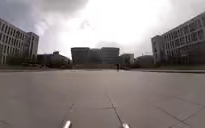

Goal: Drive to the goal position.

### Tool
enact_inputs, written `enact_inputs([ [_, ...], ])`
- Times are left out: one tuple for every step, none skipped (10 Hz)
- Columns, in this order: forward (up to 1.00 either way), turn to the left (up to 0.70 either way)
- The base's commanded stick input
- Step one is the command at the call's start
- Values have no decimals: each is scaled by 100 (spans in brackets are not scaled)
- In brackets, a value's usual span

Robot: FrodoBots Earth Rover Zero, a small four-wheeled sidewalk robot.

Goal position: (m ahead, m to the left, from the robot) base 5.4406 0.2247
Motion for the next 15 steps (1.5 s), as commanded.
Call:
enact_inputs([
  [70, 0],
  [70, 0],
  [70, 0],
  [70, 0],
  [70, 0],
  [70, 0],
  [70, 0],
  [70, 0],
  [70, 0],
  [70, 0],
  [70, 0],
  [70, 0],
  [70, 0],
  [70, 0],
  [70, 0],
])
